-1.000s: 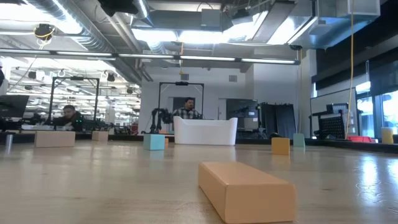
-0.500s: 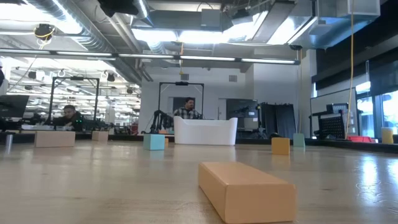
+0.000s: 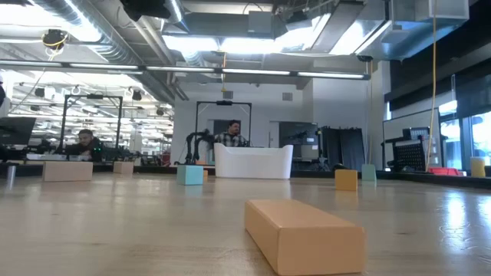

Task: Sort & place blocks by color
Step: Put the middle left orange block into the white bin

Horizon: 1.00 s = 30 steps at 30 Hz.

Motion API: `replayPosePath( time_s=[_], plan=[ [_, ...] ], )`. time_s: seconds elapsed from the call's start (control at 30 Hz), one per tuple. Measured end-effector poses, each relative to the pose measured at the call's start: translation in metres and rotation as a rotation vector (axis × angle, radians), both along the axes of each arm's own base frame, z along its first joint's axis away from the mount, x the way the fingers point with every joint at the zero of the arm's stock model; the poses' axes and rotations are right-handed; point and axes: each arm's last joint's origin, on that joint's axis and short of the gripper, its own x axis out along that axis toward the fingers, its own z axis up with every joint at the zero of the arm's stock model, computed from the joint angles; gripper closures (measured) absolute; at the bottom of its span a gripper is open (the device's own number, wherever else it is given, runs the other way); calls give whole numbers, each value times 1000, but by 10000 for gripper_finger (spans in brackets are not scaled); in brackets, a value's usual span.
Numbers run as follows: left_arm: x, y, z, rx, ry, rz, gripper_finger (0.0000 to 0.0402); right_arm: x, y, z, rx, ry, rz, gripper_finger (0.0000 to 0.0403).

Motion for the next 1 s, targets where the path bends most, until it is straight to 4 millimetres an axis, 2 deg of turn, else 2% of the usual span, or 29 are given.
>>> replayPosePath(
  time_s=[0.2,0.3,0.4,0.5,0.7,0.77,0.87,1.0],
  plan=[
    [0,0,0,0,1,0,230,1,2,3,47,0,50,181],
    [0,0,-1,-4,11,2,230,4,5,12,86,21,49,176],
    [-1,1,-2,-45,19,30,230,12,10,36,48,-85,44,176],
    [-1,4,-3,-79,18,39,230,19,11,70,-50,-214,23,176],
    [-2,11,-3,-114,17,26,230,22,1,136,-275,-413,-10,176],
    [-2,12,-2,-137,21,4,230,20,-5,151,-356,-458,-14,176],
    [-6,15,12,-184,35,-18,230,17,-14,167,-468,-499,-7,176],
    [-3,18,29,-207,170,15,230,16,-21,178,-550,-585,36,176]
  ],
)
